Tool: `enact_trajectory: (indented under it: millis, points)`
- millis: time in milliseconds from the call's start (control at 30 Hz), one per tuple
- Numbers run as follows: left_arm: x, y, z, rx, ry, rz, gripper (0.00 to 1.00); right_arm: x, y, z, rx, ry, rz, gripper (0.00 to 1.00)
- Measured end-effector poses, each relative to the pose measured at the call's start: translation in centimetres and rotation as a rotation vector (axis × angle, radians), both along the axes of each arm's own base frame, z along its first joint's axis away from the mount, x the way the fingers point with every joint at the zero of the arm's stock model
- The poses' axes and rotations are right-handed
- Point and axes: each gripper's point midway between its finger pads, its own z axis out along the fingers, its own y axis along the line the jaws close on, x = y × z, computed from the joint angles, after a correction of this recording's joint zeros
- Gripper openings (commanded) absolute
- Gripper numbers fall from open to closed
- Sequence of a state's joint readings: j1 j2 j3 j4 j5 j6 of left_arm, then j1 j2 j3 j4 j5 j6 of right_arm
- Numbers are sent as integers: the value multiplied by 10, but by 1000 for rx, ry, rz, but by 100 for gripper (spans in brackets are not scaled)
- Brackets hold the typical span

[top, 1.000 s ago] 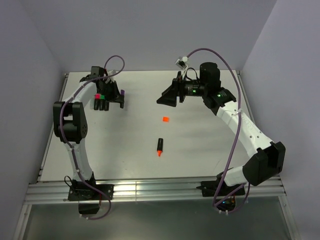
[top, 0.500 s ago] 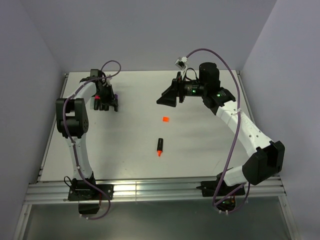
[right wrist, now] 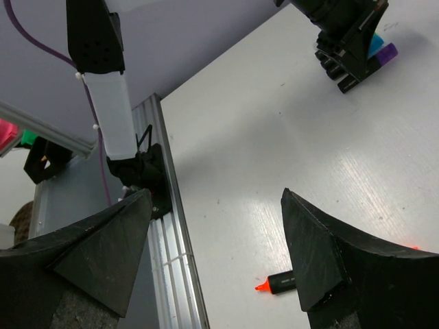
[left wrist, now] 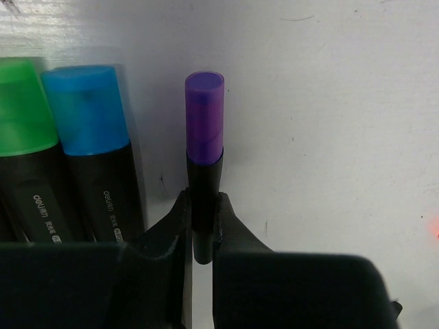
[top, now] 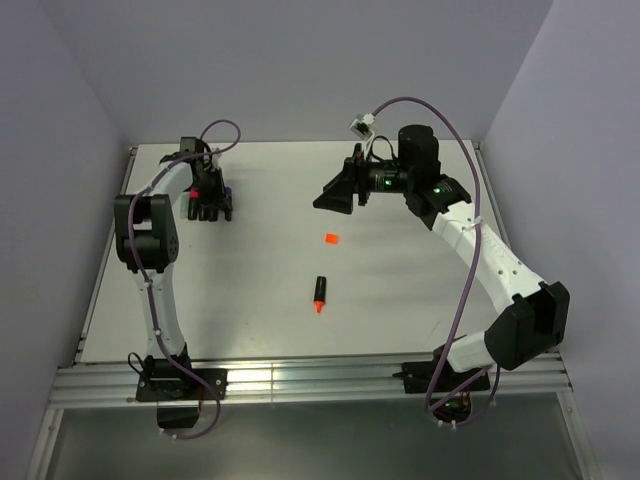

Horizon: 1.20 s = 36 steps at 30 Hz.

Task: Insert the pens into the pen caps
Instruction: Place the pen at the center of the board.

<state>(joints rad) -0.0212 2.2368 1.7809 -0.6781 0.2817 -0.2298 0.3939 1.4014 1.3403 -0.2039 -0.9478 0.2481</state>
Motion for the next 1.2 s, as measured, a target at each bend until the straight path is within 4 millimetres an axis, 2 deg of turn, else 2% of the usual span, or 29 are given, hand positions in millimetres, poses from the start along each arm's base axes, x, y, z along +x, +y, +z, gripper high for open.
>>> enact_trajectory:
  millis: [500,800,933,1200]
  points:
    - [3,3,-2,-26,21,-3,12,0,0,0,1,0,3,83]
    - [2,15,-4,-54,38,20,20,0,0,0,1,0,3,83]
    - [2,16,-4,-53,38,20,29,-1,0,0,1,1,4,83]
    - [2,16,-5,-52,41,21,31,-2,0,1,3,1,9,83]
